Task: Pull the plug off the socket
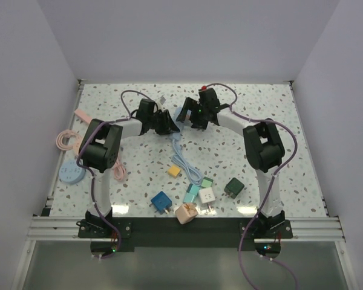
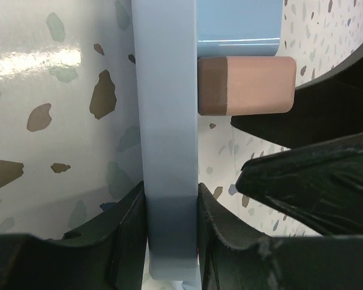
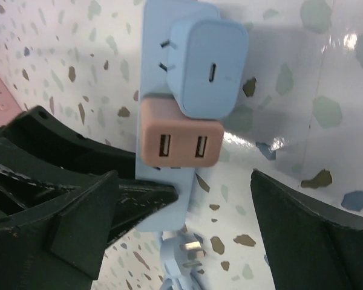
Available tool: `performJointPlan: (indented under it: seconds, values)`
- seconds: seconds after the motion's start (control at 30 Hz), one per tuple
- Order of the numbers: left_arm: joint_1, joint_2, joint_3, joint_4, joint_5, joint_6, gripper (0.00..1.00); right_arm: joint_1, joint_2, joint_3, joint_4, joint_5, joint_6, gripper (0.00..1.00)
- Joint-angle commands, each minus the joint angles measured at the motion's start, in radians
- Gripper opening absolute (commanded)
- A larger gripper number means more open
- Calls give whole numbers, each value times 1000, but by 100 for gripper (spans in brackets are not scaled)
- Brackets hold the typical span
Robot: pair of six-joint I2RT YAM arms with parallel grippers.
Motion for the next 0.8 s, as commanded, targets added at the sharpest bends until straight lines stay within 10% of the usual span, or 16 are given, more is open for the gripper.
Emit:
performJointPlan:
  seconds: [0.0,0.2,0.5,0.77]
  values:
    - [-18,9,-30,-10,11,21,0,4,15,63,97,35,40,93]
    - [-27,11,-38,-16,6,30,0,4,62,109,77,42,63,86]
    - [-30,2,-23,-10,-12,40,0,4,113,129,97,-8,97,36]
    - [-28,51,76,-10,-3,65,51,3,96,113,97,-80,72,3]
